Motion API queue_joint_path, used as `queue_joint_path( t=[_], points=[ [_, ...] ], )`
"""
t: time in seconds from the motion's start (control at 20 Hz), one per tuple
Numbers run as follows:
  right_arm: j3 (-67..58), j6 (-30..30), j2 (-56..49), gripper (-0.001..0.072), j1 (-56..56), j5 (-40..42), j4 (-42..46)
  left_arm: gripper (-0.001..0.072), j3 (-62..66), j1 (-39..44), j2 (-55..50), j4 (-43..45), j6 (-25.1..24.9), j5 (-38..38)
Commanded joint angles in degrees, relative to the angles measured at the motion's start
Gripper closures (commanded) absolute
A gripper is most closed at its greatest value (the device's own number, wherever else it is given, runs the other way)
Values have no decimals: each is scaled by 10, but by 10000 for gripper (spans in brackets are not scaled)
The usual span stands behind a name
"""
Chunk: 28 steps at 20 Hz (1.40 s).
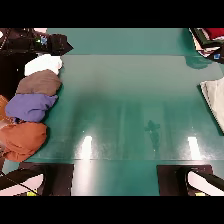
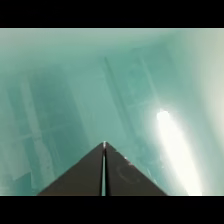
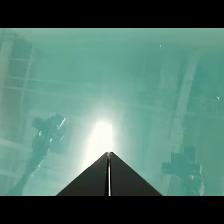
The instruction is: Fold the shirts.
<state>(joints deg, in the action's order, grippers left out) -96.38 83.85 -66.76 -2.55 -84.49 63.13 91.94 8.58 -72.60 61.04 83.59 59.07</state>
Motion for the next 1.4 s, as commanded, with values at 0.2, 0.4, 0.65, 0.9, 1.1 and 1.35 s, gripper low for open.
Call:
queue_joint_path(
  t=[0.2,0.4,0.65,0.9,1.1,1.35],
  points=[
    [0,0,0,697,0,0,0,681,0,0,0,0,0,-2],
    [0,0,0,697,0,1,0,681,0,0,0,0,0,-2],
    [0,0,0,697,0,3,0,680,0,0,0,-2,-1,-10],
    [0,0,0,697,0,3,0,82,0,-2,-23,242,25,-94],
    [0,0,0,697,0,5,0,81,0,-53,-108,332,63,-117],
    [0,0,0,696,0,1,0,81,0,-129,-226,329,96,-178]
  ],
)
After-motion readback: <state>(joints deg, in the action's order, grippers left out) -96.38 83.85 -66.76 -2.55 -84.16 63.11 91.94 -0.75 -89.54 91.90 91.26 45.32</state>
